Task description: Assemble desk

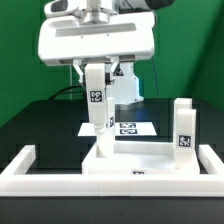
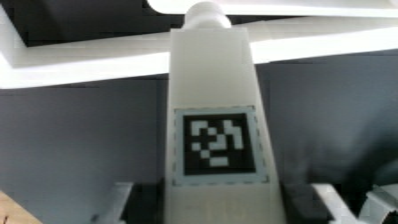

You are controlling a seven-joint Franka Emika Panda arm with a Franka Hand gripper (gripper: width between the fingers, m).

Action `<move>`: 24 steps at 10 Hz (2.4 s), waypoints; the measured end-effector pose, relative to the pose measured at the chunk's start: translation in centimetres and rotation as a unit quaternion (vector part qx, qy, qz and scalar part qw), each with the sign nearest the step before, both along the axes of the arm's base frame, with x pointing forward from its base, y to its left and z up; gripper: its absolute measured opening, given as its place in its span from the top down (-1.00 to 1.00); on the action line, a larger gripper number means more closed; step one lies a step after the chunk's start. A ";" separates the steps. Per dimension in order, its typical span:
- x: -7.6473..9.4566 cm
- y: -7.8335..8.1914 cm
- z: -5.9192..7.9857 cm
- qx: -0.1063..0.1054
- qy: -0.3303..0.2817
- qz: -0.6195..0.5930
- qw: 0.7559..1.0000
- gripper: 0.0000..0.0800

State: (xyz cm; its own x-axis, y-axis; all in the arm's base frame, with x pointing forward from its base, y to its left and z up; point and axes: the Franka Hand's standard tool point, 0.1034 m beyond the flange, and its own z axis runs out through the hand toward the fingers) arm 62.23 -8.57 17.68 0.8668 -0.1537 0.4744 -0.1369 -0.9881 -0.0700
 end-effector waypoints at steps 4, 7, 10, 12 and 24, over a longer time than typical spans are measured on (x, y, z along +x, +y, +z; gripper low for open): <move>0.2 0.0 -2.7 -0.027 -0.018 -0.012 0.999 0.27; -0.1 -0.2 -4.2 -0.034 -0.015 -0.015 0.999 0.27; -0.1 0.3 -5.1 -0.029 -0.010 -0.020 0.999 0.27; -0.4 0.4 -5.8 -0.028 -0.005 -0.021 0.999 0.27; -0.7 0.2 -7.2 -0.045 -0.019 -0.029 0.998 -0.32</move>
Offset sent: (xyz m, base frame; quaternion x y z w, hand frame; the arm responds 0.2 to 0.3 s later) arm 0.0022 0.0006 -0.0243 -0.0358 0.0439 -0.0063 0.9984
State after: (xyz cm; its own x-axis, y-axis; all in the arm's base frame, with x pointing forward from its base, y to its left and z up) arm 61.58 -8.32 10.48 0.8385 -0.1589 0.5212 -0.1934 -0.9810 0.0120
